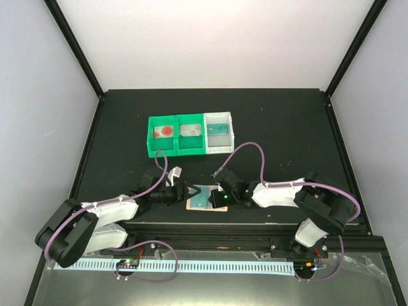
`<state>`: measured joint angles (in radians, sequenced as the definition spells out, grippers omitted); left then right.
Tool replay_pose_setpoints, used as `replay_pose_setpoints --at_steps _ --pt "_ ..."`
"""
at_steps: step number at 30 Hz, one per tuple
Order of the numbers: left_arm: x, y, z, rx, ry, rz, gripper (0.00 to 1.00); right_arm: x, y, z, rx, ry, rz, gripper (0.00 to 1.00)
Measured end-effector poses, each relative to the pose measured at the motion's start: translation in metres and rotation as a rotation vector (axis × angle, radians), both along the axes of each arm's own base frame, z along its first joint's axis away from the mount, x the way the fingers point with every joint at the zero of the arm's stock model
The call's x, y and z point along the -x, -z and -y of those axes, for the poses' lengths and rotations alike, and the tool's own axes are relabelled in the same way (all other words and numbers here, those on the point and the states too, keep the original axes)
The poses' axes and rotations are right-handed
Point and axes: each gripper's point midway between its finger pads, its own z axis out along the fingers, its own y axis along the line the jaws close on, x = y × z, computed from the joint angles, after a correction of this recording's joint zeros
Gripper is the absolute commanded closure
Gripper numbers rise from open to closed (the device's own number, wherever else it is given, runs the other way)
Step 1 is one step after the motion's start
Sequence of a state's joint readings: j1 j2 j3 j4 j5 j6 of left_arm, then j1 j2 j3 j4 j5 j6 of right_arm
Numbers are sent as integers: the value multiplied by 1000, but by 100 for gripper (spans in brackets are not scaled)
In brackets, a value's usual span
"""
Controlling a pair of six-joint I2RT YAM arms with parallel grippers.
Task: Take the credit cards out of the card holder
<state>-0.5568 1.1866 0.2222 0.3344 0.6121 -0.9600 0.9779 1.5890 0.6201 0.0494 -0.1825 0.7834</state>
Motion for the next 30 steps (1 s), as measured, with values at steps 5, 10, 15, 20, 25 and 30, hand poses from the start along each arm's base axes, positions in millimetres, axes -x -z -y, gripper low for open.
replay_pose_setpoints --at_steps 5,10,15,20,25,30 --pt "2 -1 -1 0 0 -7 19 -5 1 4 59 2 18 95" --pt "2 -4 -6 -26 -13 2 18 -6 -1 6 77 0 27 92" --pt "-8 -21 -16 -7 -67 52 16 -2 -6 10 83 -14 26 90" --pt "-14 -28 -23 4 -97 72 15 1 -8 6 65 -25 10 87" --pt "-14 -27 -25 -1 -100 67 16 1 -10 5 61 -27 5 87" --pt "-12 -27 -23 7 -86 63 16 -2 -16 0 55 -27 8 87"
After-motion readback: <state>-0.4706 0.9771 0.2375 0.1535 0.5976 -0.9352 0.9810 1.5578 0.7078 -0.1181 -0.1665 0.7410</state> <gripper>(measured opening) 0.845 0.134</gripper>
